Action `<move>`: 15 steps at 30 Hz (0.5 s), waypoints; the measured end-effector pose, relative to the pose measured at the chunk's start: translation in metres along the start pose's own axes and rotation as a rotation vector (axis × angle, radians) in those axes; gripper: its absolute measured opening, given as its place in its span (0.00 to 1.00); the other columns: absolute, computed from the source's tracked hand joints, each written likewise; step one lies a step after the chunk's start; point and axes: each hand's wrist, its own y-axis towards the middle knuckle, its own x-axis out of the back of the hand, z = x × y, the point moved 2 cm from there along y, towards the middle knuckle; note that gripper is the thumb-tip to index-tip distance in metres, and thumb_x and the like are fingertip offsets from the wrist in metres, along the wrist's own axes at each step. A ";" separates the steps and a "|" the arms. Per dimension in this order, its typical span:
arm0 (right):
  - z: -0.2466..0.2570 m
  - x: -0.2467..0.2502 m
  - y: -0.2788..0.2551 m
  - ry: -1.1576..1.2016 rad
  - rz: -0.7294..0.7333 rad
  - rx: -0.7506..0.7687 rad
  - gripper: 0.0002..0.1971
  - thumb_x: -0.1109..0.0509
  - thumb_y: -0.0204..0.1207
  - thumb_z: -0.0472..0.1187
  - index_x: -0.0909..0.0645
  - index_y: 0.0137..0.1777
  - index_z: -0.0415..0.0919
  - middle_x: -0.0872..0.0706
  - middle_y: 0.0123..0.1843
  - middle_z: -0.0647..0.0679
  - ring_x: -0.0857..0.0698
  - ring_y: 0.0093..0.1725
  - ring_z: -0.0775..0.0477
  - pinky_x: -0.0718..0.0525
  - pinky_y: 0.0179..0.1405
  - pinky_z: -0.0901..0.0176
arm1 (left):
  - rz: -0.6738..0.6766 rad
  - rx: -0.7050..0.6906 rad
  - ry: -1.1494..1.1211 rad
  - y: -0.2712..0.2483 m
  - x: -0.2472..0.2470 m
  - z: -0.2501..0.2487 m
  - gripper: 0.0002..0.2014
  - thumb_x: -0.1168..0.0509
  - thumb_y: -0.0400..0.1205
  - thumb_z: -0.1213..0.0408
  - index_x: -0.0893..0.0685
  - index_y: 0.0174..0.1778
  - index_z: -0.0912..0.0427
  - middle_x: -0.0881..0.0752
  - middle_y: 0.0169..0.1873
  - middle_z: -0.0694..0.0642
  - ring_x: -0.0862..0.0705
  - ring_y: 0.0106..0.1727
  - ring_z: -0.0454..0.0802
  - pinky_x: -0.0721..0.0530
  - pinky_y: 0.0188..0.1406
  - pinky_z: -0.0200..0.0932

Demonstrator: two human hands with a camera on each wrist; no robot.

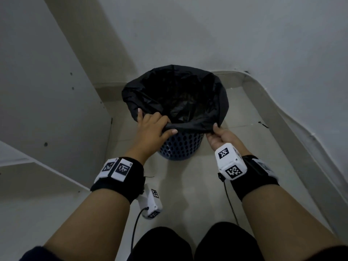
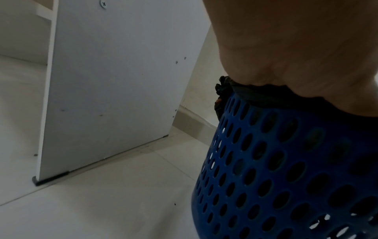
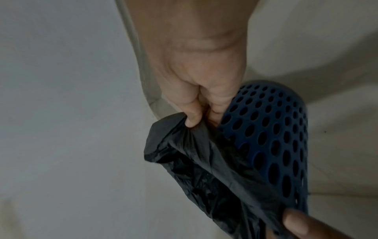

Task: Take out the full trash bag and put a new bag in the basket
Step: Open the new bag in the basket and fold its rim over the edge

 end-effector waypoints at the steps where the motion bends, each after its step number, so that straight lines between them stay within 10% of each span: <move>1: -0.002 0.003 0.004 0.086 -0.041 -0.015 0.12 0.47 0.87 0.33 0.22 0.51 0.31 0.20 0.67 0.38 0.26 0.74 0.40 0.31 0.72 0.45 | 0.001 -0.006 -0.009 0.000 0.000 0.001 0.28 0.52 0.80 0.34 0.20 0.49 0.56 0.30 0.40 0.49 0.24 0.51 0.58 0.57 0.80 0.69; 3: -0.006 0.007 0.013 0.138 -0.118 -0.059 0.11 0.44 0.87 0.33 0.22 0.49 0.29 0.16 0.56 0.38 0.21 0.66 0.39 0.25 0.70 0.48 | 0.001 -0.015 -0.032 0.001 0.000 0.004 0.28 0.51 0.79 0.35 0.20 0.49 0.57 0.30 0.40 0.50 0.24 0.51 0.59 0.59 0.80 0.70; 7: -0.006 0.004 0.026 -0.052 -0.215 -0.099 0.13 0.37 0.83 0.31 0.26 0.35 0.34 0.23 0.34 0.43 0.24 0.33 0.50 0.17 0.22 0.64 | -0.005 -0.066 -0.058 0.001 -0.001 0.013 0.32 0.53 0.79 0.30 0.21 0.47 0.56 0.31 0.40 0.49 0.25 0.49 0.58 0.57 0.79 0.73; 9: 0.001 0.001 0.026 -0.019 -0.233 -0.050 0.11 0.40 0.84 0.30 0.24 0.38 0.32 0.21 0.36 0.40 0.21 0.35 0.47 0.13 0.28 0.60 | -0.014 -0.077 -0.061 0.000 -0.001 0.015 0.33 0.56 0.79 0.29 0.21 0.47 0.56 0.32 0.39 0.48 0.26 0.48 0.57 0.57 0.79 0.73; 12: 0.010 -0.006 0.015 0.021 -0.144 0.011 0.15 0.35 0.83 0.46 0.21 0.50 0.31 0.17 0.49 0.38 0.16 0.53 0.42 0.17 0.63 0.49 | 0.000 -0.084 -0.067 0.002 -0.001 0.016 0.33 0.56 0.79 0.29 0.22 0.47 0.56 0.32 0.40 0.48 0.29 0.48 0.53 0.58 0.78 0.74; 15: 0.009 -0.013 0.005 -0.229 -0.127 0.011 0.09 0.30 0.80 0.44 0.21 0.44 0.38 0.17 0.44 0.44 0.19 0.44 0.47 0.18 0.49 0.59 | 0.024 -0.108 -0.040 0.002 0.001 0.020 0.32 0.54 0.79 0.29 0.22 0.46 0.56 0.32 0.41 0.48 0.27 0.48 0.57 0.58 0.78 0.73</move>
